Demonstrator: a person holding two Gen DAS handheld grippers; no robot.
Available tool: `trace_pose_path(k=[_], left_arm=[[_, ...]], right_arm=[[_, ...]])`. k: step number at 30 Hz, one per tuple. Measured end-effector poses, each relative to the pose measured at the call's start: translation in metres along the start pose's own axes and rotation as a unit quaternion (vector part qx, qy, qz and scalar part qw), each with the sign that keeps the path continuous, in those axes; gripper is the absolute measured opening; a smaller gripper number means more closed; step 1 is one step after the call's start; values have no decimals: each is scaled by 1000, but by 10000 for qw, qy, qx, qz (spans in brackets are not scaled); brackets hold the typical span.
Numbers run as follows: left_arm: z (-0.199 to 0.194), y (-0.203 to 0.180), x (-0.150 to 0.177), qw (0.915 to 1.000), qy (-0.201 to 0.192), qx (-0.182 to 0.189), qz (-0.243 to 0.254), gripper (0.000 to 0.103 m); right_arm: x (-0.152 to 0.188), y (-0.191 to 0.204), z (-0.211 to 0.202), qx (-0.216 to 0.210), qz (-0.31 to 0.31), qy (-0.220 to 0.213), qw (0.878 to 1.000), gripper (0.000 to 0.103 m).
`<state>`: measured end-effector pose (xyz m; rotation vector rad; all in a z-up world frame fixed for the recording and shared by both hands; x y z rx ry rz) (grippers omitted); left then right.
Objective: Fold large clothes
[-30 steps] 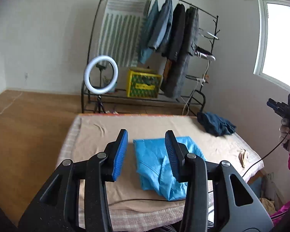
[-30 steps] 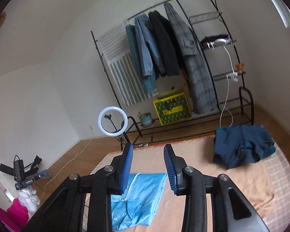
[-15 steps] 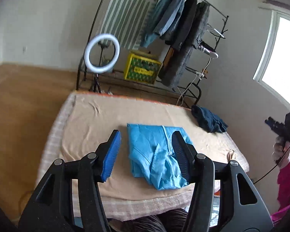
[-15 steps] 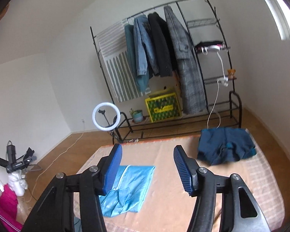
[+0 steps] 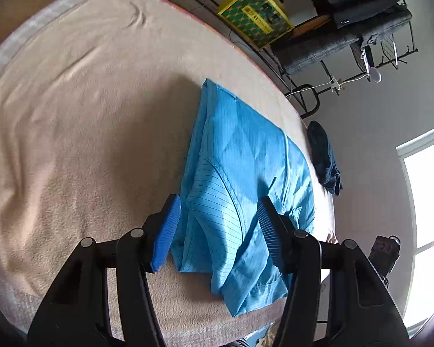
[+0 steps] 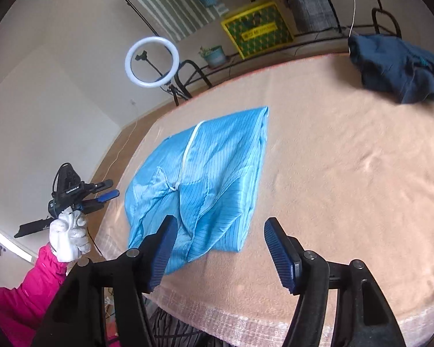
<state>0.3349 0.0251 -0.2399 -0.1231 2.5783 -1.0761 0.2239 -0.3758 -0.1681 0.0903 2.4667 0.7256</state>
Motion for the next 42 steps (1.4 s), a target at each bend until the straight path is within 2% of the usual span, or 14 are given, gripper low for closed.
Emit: trace_pose_path(k=[2,5,6,8,10,12,18,23,25,27,28,33,37,42], left_arm=[[11,4,-1,9997,108,165,-133,54],[21,7,-3,9994,226,177,-187,18],[21,7,-3,9993,250,209,-201,12],[22,5,-2,9993,260,239,-99,7],[18,1,0,9996,224,184,9,5],[12,-3,4,9997,222,124,73,4],[13,3,19,9991,165,-250,308,3],[33,15,28,9981,266,-425,347,4],[26,13,28,9967,245,-622,457,12],[8,8,24,9939,51,-930,586,26],[-4,1,23,9927,-166,-958,708,26],[-16,-55,2,9844,-639,-754,1457,26],[23,-92,-21,9803,-656,-690,1732,26],[80,-107,-50,9776,-415,-721,1934,26]], right_arm=[[3,-4,22,-80,98,199,9997,66],[9,-9,53,-216,310,478,9981,65],[10,-11,60,-260,382,550,9974,62],[6,-13,72,-380,533,652,9957,42],[7,-13,80,-475,577,790,9941,12],[8,-8,76,-432,441,787,9950,0],[10,9,50,-515,200,584,9968,0],[32,-12,77,-127,518,896,9946,0],[32,-9,75,-78,432,902,9950,0],[26,-2,65,104,174,968,9951,12],[21,1,55,258,-18,888,9957,26],[-23,35,19,532,-994,-84,9936,28],[-61,67,50,746,-1710,-371,9817,29],[-94,89,114,653,-2113,-158,9751,28]])
Point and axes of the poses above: each gripper's, at about its wrist camera, not at the fingertips, and z roughly the way its jaws point, y to its left, x to its underside, the point moved 4 cm from there along z, roughly the way its jaws point, and after that the axes turned 1 degree about z, right-handed, at the moved point
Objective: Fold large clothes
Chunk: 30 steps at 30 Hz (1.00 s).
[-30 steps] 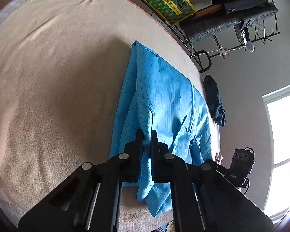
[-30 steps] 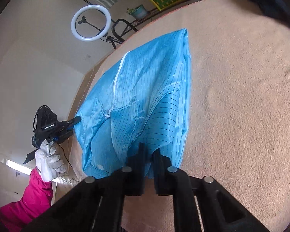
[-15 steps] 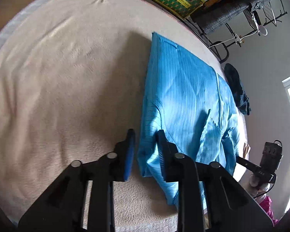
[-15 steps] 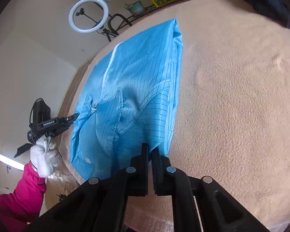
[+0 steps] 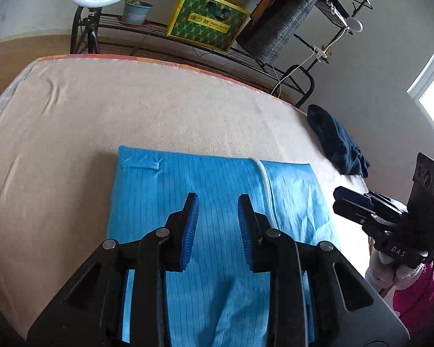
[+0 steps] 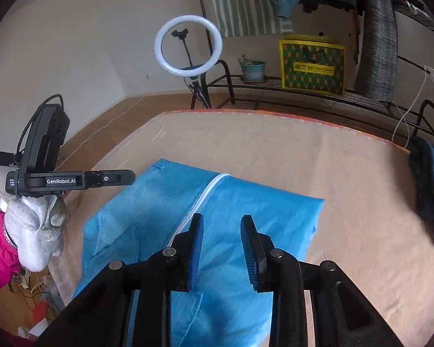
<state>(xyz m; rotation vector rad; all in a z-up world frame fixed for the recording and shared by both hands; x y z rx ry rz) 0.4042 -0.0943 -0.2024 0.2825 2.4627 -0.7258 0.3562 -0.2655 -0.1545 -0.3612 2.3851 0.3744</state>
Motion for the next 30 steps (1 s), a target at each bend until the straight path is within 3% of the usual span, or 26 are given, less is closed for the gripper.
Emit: trace_pose_path(k=[7,11,14,17,21,25,30], left_arm=[[61,10,-4,9966,252,-605,509,26],[75,22,6,9974,49,-506,513,28],[74,25,5,9980,87,-443,432,28],[57,25,3,9974,266,-519,432,28],[-3,33,15,9998,-48,-192,81,28],[-44,37,54,10000,-82,-30,-23,28],[-48,57,106,9987,187,-164,-439,28]], right_arm=[[-9,-20,71,247,-246,515,9981,28],[0,-43,91,253,-149,772,9966,25],[1,-48,94,227,-76,717,9971,24],[-3,-49,83,348,-11,807,9961,24],[1,-47,29,15,310,478,9984,27],[39,-26,-19,-422,403,358,9977,26],[101,-11,-22,-436,536,761,9947,26]])
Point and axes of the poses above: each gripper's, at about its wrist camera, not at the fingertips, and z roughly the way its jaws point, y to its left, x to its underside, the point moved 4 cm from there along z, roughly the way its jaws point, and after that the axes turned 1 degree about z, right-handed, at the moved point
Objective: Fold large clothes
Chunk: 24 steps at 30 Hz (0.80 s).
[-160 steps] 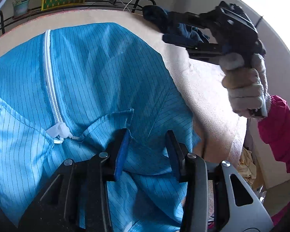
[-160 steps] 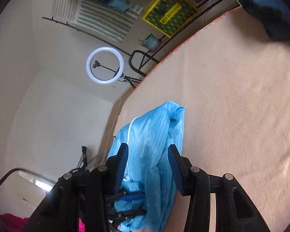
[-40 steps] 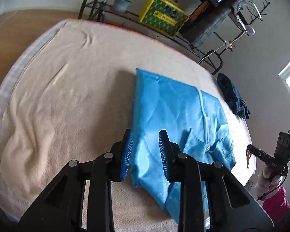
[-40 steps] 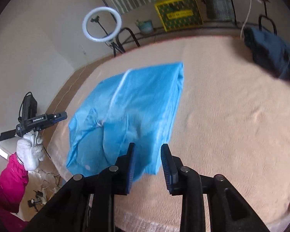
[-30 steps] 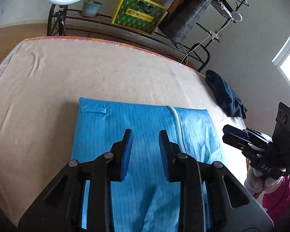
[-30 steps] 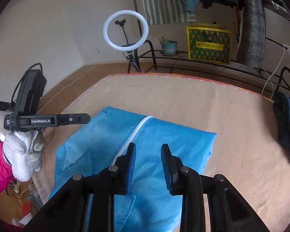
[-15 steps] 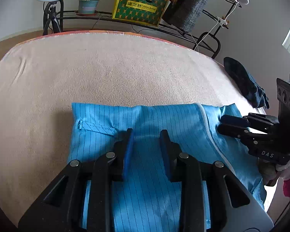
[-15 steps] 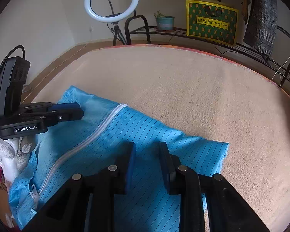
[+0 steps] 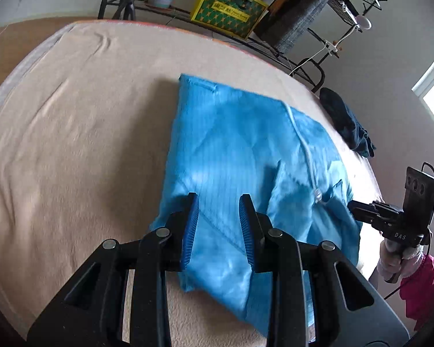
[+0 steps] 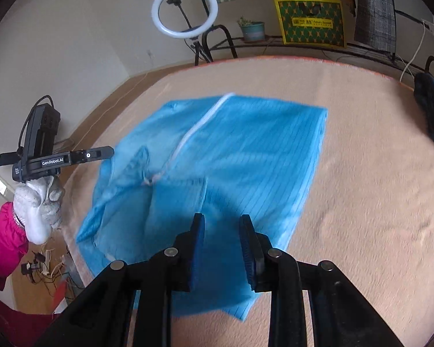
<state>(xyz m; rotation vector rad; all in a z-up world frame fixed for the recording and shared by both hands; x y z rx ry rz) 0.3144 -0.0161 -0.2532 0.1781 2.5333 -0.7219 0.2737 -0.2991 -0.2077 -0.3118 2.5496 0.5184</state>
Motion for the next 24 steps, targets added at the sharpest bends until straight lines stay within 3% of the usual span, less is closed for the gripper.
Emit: trace_pose_path(k=[2,4,10,11,12,13,14,15,16,21,24], left_arm=[[5,9,17,9998,95,-13,-176,28],[2,10,30,9999,-86,-42,-39,28],[-23,18,31,9998,163,11,-72,29],[-31,20,28,9998,116,110,-112,32],[-39,24,22,9994,62,252,-222,48],[-44,28,16,9986,20,372,-367,59],[-48,33,10,9968,-35,572,-557,70],[-50,39,3,9935,-77,818,-788,70],[-50,46,-3,9895,-88,1001,-1039,70],[-22,72,-25,9651,246,1759,-1927,70],[-2,78,-30,9611,468,1796,-2046,70]], right_arm=[[19,-3,5,-38,178,123,9998,26],[33,-5,6,13,233,122,9997,25],[50,-9,-11,-65,253,356,9990,25],[50,-12,-17,-101,275,352,9990,26],[50,-16,-25,-171,371,263,9988,33],[48,-22,-33,-277,541,123,9981,46],[43,-31,-40,-376,764,-44,9964,54],[40,-41,-46,-474,999,-229,9936,68],[37,-51,-50,-556,1242,-390,9899,74],[26,-95,-35,-1092,2181,-485,9686,74],[25,-101,-18,-1214,2312,-316,9648,71]])
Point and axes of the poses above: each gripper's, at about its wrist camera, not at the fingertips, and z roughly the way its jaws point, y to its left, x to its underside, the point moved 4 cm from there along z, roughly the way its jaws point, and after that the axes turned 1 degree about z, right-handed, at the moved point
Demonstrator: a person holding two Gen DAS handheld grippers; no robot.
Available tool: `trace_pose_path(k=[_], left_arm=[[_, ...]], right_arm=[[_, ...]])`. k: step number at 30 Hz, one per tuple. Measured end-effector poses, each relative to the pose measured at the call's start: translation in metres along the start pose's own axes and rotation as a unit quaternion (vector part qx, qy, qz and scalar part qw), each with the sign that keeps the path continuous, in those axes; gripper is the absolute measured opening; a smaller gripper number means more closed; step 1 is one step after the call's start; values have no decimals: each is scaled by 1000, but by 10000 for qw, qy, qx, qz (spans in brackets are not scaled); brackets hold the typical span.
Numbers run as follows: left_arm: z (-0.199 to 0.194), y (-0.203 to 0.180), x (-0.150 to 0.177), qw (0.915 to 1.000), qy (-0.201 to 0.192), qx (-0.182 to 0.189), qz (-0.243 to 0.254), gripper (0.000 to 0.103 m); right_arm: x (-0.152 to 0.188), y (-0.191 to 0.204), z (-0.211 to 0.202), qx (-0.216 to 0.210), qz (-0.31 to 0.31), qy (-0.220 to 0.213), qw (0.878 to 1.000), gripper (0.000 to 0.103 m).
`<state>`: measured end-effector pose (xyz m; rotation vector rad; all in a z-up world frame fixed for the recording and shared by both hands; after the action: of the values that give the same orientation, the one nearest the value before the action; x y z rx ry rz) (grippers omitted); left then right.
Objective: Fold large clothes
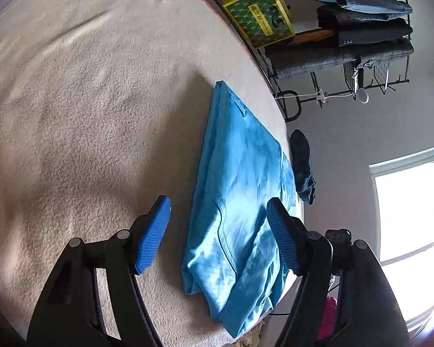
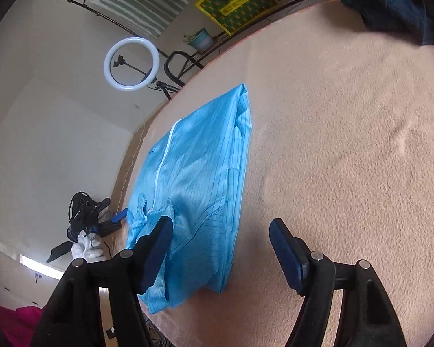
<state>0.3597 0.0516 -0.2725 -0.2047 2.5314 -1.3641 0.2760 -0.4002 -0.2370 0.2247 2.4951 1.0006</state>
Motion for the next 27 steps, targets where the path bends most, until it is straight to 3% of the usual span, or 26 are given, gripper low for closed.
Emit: trace_pose_path(k=[7,11,16,20,23,27], left_arm=[[22,11,-13,9987,248,353,-257,70],[34,3,-19,9981,467,377,-170,70],[58,-12,-25,9972,672,336,-24,62],[72,-15,-26,9967,763,284,1,40],[76,-14,-26,9970,730,238,-78,30],[73,-26,-21,9980,550,-24,298,14]], right_arm=[[-2,-6,32,-423,365,345,9978,59],[-7,-5,46,-736,509,384,9952,56],[-19,7,63,-964,508,373,9933,55],[-25,12,77,-975,481,481,9929,43],[-29,15,84,-960,523,496,9928,35],[-28,21,81,-690,351,518,9957,17]])
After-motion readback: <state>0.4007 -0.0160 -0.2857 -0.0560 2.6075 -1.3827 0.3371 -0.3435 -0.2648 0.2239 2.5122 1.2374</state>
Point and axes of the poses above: each gripper's, at about its wrist camera, not at the fingertips, and z roughly the way its jaws point, y to its left, x to its underside, the point moved 4 cm from there along z, roughly the way its jaws point, and after that the axes turned 1 degree about z, right-handed, at the moved point
